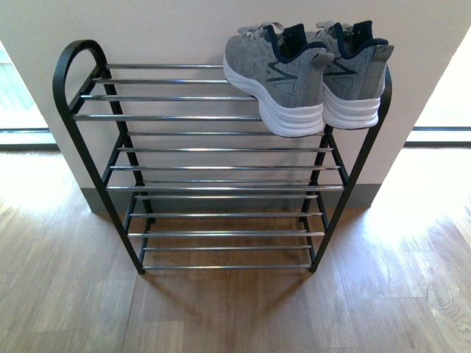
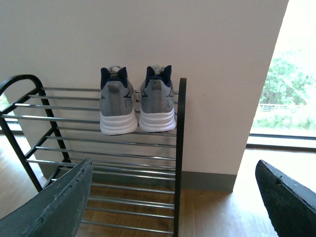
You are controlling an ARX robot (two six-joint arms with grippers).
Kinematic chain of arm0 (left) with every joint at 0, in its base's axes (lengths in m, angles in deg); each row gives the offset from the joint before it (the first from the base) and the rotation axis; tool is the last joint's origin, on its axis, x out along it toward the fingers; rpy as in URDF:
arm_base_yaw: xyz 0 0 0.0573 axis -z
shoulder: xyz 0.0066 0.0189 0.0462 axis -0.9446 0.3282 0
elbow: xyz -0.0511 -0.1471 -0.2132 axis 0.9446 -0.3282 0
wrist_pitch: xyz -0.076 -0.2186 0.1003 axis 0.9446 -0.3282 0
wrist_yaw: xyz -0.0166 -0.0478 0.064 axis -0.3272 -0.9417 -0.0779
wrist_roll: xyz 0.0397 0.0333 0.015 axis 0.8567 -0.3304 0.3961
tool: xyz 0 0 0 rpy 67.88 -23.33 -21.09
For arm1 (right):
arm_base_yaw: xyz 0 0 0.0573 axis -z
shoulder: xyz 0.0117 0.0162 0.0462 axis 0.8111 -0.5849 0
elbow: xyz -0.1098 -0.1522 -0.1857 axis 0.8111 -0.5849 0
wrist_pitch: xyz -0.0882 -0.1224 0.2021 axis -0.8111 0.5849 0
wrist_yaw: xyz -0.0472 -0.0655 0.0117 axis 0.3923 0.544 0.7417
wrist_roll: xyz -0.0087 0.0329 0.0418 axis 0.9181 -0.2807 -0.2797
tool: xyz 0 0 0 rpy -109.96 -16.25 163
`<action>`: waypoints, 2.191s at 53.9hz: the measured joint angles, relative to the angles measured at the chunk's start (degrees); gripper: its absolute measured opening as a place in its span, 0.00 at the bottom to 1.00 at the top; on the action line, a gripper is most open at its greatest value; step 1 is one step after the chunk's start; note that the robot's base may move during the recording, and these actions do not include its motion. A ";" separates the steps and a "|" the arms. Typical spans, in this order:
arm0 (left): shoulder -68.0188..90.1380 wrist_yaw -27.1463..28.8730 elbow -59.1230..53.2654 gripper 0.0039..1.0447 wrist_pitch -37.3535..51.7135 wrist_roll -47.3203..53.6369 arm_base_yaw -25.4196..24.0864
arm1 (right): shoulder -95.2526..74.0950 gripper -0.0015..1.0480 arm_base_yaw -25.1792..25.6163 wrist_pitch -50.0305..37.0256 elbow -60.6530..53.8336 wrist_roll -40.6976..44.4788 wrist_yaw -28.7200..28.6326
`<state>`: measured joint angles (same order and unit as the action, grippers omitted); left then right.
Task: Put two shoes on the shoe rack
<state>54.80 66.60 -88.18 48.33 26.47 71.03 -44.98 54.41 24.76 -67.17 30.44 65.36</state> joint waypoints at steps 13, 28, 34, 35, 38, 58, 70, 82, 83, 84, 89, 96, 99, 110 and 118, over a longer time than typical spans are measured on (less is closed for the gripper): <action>-0.02 0.00 0.00 0.35 0.00 -0.02 0.00 | 0.00 0.91 0.00 0.00 0.00 0.00 0.02; -0.02 0.00 0.00 0.80 0.00 0.00 0.00 | 0.00 0.91 0.00 0.00 0.00 0.00 0.00; -0.02 0.00 0.00 0.93 0.00 0.11 0.00 | 0.00 0.91 0.00 0.00 0.00 0.00 0.02; -0.02 0.00 0.00 0.93 0.00 0.11 0.00 | 0.00 0.91 0.00 0.00 0.00 0.00 0.02; -0.02 -0.02 0.00 0.91 0.00 0.09 0.00 | 0.00 0.91 0.00 0.00 0.00 0.00 0.02; -0.02 0.00 0.00 0.91 0.00 0.11 0.00 | 0.00 0.91 0.00 0.00 0.00 0.00 0.04; -0.02 0.00 0.00 0.91 0.00 0.09 0.00 | 0.00 0.91 0.00 0.00 0.00 0.00 0.00; -0.02 0.00 0.00 0.91 0.00 0.09 0.00 | 0.00 0.91 0.00 0.00 0.00 0.00 0.00; -0.02 0.00 0.00 0.91 0.00 0.09 0.00 | 0.00 0.91 0.00 0.00 0.00 0.00 -0.02; -0.02 0.00 0.00 0.91 0.00 0.09 0.00 | 0.00 0.91 0.00 0.00 0.00 0.00 0.00; -0.02 0.00 0.00 0.91 0.00 0.09 0.00 | 0.00 0.91 -0.02 0.02 0.00 0.00 0.02; -0.02 0.00 0.00 0.91 0.00 0.09 0.00 | 0.00 0.91 -0.02 0.02 0.00 0.00 0.00; -0.02 0.00 0.00 0.91 0.00 0.11 0.00 | 0.00 0.91 0.00 0.02 0.00 0.00 0.00; -0.02 0.00 0.00 0.91 0.00 0.09 0.00 | 0.00 0.91 -0.02 0.02 0.00 0.00 0.00; -0.02 -0.04 0.00 0.91 0.00 0.11 0.00 | 0.02 0.91 -0.09 0.04 0.00 0.00 0.13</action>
<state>54.78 66.56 -88.18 48.33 26.58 71.03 -44.96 54.32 24.81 -67.17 30.44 65.49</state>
